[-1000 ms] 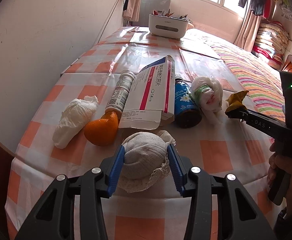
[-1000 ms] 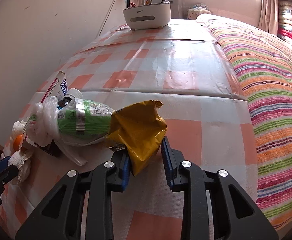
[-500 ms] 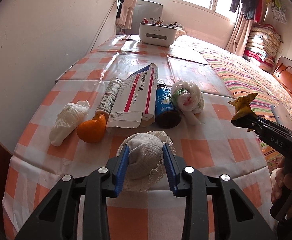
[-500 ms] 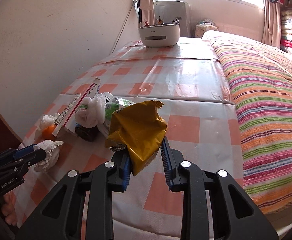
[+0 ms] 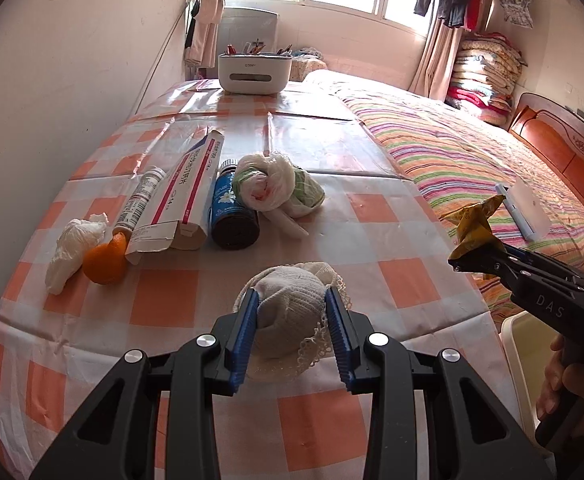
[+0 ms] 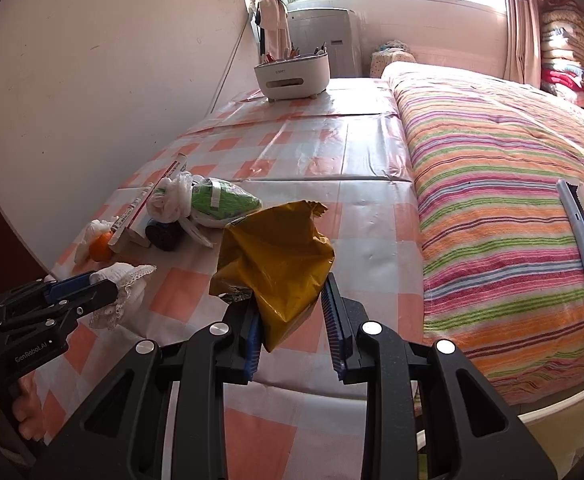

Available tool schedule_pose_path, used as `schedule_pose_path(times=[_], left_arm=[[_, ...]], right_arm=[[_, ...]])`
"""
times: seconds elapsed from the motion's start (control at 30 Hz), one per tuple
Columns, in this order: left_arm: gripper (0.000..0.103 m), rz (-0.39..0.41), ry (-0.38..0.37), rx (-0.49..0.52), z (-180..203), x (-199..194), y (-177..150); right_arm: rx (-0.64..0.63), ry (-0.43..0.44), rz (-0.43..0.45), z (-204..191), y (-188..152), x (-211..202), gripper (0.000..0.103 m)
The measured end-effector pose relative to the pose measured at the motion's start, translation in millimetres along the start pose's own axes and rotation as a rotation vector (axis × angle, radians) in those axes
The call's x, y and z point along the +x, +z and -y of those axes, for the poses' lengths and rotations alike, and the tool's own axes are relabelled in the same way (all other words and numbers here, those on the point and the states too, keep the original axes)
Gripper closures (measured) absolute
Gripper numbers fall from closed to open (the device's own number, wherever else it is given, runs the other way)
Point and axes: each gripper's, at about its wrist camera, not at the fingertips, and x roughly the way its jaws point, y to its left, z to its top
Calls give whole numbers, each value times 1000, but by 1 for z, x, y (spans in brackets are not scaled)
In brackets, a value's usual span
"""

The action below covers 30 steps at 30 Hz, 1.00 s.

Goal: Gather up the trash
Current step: 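Carry the yellow packet and white knit ball over the beige bin with both tools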

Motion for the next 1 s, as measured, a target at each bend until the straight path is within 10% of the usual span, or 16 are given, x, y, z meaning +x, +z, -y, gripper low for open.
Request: schedule_pose_path(times=[1.0], left_arm=[[69, -9, -224, 167, 112, -15, -34]], right_arm=[[138, -129, 85, 75, -68, -93, 76]])
